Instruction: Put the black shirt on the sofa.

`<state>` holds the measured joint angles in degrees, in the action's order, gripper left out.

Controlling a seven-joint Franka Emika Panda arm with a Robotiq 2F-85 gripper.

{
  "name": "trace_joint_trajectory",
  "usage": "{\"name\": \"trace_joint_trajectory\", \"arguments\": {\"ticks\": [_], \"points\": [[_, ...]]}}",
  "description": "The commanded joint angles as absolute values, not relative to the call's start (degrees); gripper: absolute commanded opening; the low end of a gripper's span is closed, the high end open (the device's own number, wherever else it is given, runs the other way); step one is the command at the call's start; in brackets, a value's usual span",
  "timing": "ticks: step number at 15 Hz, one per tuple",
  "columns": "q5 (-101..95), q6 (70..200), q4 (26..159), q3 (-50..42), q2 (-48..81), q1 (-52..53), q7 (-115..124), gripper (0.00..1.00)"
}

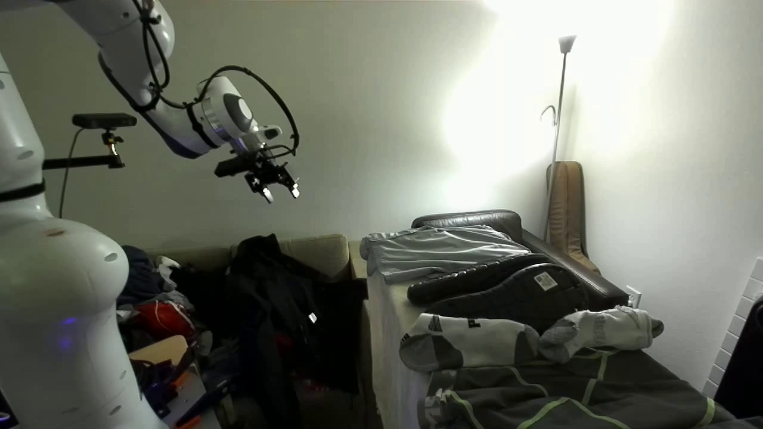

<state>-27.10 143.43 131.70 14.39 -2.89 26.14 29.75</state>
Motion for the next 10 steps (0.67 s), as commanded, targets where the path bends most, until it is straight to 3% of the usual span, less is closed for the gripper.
{"name": "trace_joint_trajectory", "arguments": {"ticks": [1, 10], "points": [[-25.5, 143.2, 135.9, 16.6, -8.1, 21.9, 31.2, 1.00], [-19.6, 144.3, 141.2, 16.9, -14.4, 15.4, 31.0, 1.00]]}}
